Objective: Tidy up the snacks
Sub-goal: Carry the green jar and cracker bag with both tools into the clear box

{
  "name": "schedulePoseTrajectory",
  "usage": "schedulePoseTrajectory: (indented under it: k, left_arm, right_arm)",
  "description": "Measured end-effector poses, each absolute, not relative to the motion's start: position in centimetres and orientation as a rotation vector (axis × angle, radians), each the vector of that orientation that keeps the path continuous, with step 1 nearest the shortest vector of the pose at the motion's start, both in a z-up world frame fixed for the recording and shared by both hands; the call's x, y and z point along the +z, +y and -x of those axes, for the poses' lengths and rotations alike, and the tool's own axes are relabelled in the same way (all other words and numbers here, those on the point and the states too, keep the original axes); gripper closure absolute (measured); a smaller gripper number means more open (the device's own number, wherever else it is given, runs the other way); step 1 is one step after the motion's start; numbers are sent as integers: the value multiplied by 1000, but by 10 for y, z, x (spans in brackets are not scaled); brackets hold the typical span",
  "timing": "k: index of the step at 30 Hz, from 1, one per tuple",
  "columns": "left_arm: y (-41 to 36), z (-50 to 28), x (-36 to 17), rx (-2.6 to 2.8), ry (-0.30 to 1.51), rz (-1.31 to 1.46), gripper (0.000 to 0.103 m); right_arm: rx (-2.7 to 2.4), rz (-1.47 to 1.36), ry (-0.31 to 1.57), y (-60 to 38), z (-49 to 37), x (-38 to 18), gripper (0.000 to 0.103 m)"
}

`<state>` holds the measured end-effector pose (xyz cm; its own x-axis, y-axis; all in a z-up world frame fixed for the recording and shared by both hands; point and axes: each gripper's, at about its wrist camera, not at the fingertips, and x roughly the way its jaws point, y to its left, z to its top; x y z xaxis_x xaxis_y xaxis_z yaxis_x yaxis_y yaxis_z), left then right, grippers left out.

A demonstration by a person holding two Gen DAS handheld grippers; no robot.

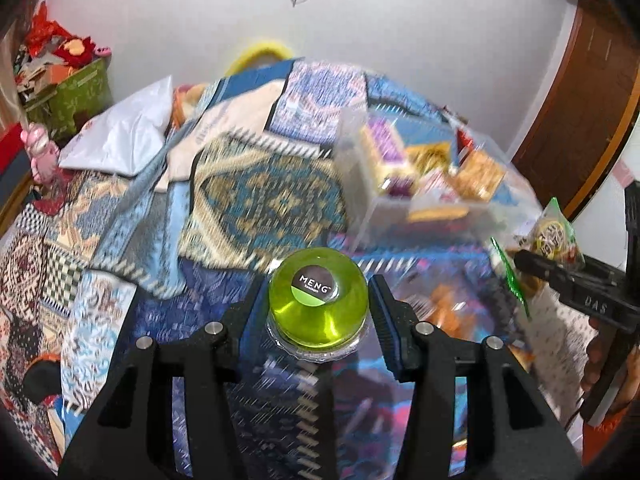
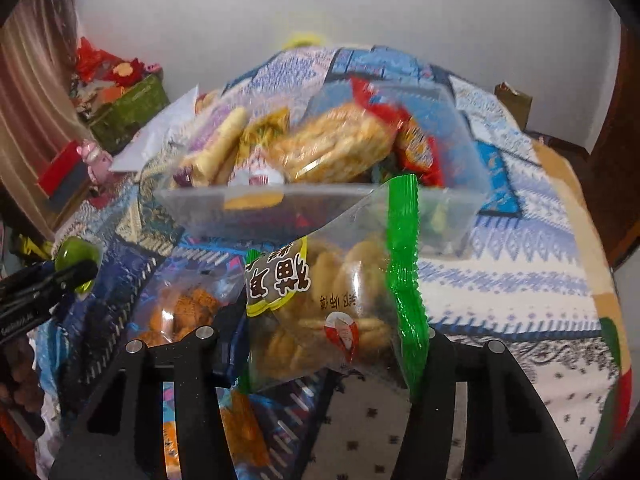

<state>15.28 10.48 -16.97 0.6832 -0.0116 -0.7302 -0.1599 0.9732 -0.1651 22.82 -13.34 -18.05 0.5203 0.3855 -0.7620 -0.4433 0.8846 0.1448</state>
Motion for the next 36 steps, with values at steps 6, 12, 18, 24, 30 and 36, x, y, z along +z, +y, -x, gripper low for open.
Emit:
schedulePoseTrajectory:
  k: [6,12,18,24,30,36]
  left_arm:
    - [89,-177,-142,58,748,205,53]
    - [75,-211,-129,32,716,190,53]
    - [59,-251,-130,19,717,168,53]
    - [49,-291,-137,17,731,159,53]
    - [45,-328,-148,32,747,148,53]
    - [47,-355,-156,58,766,161,53]
  right_arm:
    - [484,69,804,-142,-231,-150,53]
    - [456,53,755,-154,-255,-137,53]
    - [438,19,740,-161,-283,-136,53]
    - [453,-1,737,-156,-309,-138,53]
    - [492,-24,757,-139,-333,-145,53]
    - [517,-37,776,-125,-352,-149,52]
